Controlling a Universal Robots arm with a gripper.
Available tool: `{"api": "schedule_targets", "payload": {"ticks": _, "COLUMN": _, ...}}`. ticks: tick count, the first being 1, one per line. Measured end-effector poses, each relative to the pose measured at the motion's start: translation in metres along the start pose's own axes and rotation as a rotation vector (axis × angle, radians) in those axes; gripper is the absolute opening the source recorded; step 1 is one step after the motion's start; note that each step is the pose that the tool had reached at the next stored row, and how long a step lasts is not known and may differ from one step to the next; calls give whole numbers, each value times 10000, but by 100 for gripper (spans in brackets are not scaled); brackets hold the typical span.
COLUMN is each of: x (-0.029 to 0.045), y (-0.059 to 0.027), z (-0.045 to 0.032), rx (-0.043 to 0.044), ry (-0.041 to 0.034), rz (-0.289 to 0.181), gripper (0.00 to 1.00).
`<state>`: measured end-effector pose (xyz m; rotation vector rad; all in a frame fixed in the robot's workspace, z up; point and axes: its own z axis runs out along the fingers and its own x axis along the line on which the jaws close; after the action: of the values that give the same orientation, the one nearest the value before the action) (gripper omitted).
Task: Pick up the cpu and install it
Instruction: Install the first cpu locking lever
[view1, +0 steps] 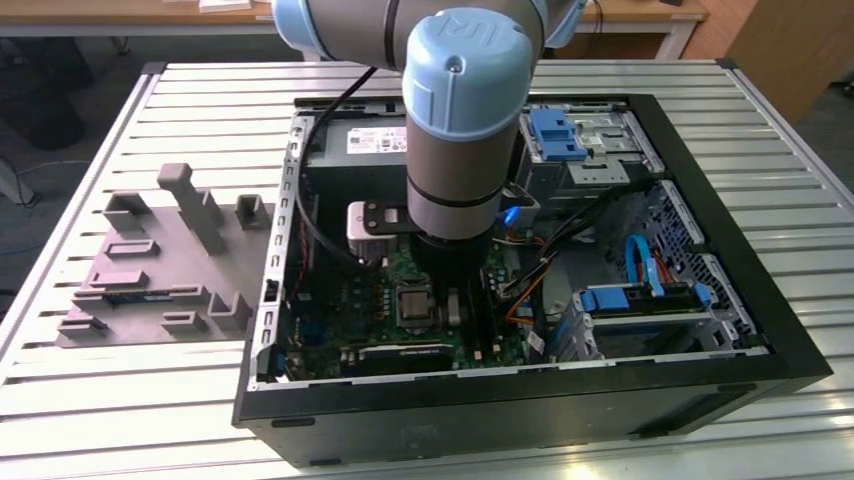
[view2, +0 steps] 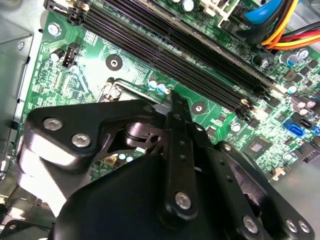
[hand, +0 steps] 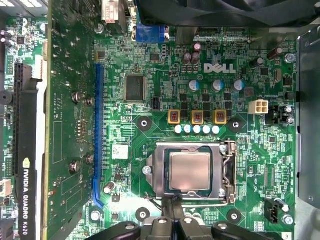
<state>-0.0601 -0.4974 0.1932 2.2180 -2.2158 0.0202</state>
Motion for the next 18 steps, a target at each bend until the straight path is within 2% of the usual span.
{"api": "schedule_targets", "payload": {"ticks": 5, "x": 1, "y": 0, "z": -88, "rx": 1, "ry": -1, "rz": 0, "gripper": 11}}
{"api": "schedule_targets", "payload": {"ticks": 11, "x": 3, "y": -1, "z": -254, "rx": 1, "ry": -1, "rz": 0, "gripper": 11}}
{"api": "schedule_targets", "payload": {"ticks": 18, "x": 3, "y": -1, "z": -270, "rx": 1, "ry": -1, "rz": 0, "gripper": 11}}
